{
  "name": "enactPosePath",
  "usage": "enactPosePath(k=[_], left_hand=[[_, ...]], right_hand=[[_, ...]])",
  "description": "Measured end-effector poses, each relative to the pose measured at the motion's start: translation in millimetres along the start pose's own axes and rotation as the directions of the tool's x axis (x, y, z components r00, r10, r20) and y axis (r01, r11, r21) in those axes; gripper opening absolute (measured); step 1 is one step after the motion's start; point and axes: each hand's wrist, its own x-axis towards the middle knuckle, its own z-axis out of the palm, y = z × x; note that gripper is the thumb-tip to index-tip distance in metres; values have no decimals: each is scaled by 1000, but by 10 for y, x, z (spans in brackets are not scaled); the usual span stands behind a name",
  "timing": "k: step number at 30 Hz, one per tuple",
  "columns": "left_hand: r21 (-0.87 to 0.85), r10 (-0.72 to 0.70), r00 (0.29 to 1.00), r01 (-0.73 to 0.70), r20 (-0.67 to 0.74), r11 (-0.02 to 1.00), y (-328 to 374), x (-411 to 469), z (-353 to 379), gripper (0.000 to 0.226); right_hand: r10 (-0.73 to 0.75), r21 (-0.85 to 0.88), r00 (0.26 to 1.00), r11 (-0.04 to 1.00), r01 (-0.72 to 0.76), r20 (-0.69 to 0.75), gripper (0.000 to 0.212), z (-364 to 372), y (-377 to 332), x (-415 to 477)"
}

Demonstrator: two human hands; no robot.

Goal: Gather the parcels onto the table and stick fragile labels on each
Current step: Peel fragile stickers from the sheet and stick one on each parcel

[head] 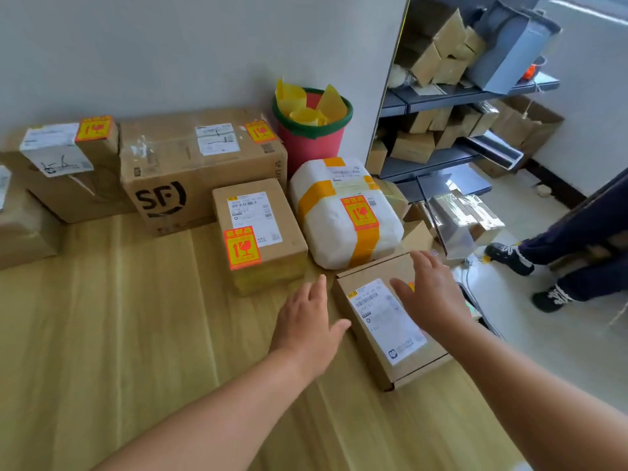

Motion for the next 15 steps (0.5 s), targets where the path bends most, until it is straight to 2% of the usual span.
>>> enactPosePath(k=[3,6,9,12,15], left_hand=[[-203,-161,954,215,254,955,225,26,230,77],[-294,-265,884,390,385,873,315,81,412,60],[-392,-276,857,457,436,798,364,81,520,47],[-453,-289,861,474,418,756,399,13,545,36],[-456,-281,886,436,369,776,444,-110,483,38]], right_hand=[[215,5,976,976,-216,25,71,38,444,59],[378,12,909,922,-386,176,59,137,725,83],[386,64,866,903,-426,316,47,179,818,45],[347,102,875,910,-401,337,36,133,836,-53],[316,158,884,909,-387,343,33,-18,839,-169]])
